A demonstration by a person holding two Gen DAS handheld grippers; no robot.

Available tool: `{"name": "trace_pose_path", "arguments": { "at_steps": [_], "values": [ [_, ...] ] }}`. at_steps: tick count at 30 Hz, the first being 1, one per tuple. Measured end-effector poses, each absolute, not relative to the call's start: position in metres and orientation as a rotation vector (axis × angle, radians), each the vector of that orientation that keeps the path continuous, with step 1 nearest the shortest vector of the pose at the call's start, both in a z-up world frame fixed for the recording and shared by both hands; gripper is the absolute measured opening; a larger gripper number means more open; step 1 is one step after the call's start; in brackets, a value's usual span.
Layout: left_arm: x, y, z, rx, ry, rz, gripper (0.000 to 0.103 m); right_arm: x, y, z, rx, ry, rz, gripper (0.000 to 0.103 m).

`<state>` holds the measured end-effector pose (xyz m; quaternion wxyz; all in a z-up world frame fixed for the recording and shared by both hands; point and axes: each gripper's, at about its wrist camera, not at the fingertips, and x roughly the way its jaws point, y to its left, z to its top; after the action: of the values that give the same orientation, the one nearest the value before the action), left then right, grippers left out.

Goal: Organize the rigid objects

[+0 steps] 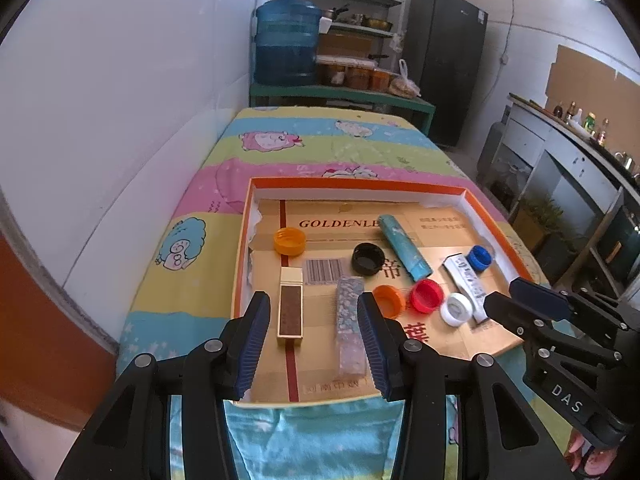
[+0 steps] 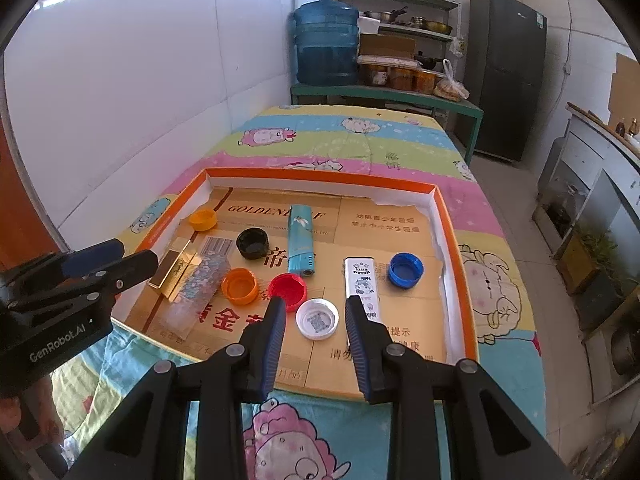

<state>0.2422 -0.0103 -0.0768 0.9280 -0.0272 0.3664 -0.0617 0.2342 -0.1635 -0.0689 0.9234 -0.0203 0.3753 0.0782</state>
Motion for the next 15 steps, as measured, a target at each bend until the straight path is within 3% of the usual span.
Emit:
{"name": "trace_pose_path", "arguments": {
  "at_steps": [15],
  "values": [
    [0.187,-0.016,-0.046,-0.051,0.679,-0.108,0.047,0.190,-0.160,-0.044,-0.019,0.727,0.115,0.031]
  ]
}}
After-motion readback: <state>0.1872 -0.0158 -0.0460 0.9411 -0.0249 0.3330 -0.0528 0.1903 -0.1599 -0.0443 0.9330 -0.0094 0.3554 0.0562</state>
